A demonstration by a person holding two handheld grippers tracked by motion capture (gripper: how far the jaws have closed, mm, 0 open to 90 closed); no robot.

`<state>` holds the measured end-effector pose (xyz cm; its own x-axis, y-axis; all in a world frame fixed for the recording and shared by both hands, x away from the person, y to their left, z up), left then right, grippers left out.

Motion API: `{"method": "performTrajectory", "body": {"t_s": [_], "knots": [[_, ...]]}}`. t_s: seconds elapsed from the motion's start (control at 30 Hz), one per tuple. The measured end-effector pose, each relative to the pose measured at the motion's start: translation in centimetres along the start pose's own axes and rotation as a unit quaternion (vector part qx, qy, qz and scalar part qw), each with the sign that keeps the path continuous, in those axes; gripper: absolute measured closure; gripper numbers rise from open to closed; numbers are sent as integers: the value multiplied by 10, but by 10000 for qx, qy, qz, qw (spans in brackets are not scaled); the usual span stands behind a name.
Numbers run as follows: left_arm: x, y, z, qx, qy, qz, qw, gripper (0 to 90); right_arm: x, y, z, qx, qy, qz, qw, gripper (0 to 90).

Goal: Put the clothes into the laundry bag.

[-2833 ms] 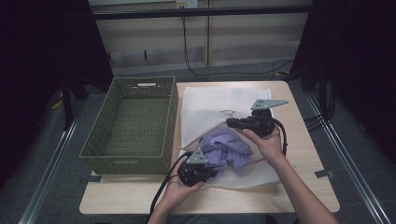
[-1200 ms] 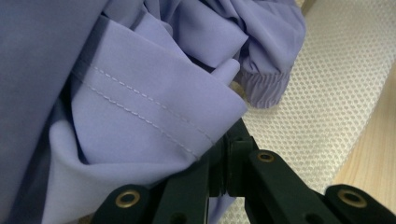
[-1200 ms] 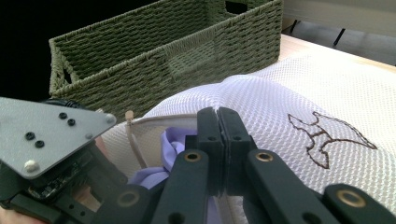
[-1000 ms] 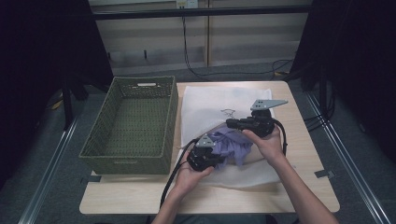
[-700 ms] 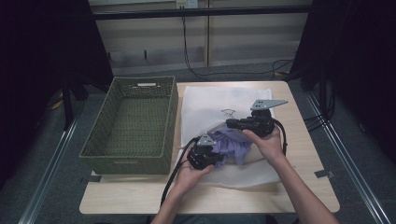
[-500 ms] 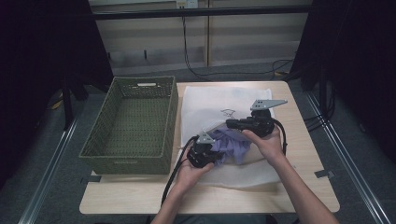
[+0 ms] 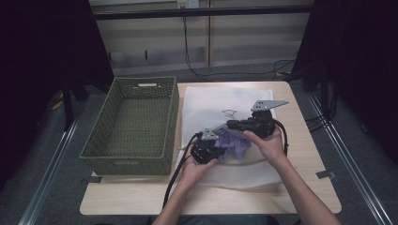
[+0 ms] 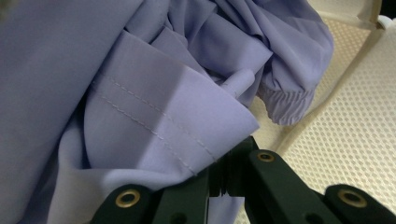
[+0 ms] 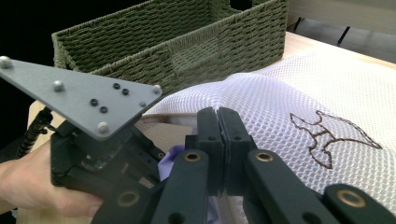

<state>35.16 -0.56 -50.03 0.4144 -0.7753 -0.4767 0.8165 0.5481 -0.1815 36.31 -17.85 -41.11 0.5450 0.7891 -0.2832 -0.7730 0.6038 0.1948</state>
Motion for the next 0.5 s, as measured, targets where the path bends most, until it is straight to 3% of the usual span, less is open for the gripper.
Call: {"method": "performTrajectory", "body": {"t_s": [0.27,0.5], "knots": [[5,6,1,-222,-215,174,9994,891,1,1,0,-1,9,38,10000,892],[8,9,2,-248,-316,314,9987,891,0,1,1,14,1,38,10000,892]]}}
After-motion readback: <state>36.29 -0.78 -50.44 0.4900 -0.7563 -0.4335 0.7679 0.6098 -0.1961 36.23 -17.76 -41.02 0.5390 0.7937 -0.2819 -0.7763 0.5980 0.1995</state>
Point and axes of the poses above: each handheld gripper's, and its own axes: x roughly forward along the jaws, z roughly out of its top, y roughly to its left, the point moved 3 cm from there along x, roughly forward along the jaws, and after that the axes turned 9 degrees about -y, right-handed, at the moved point
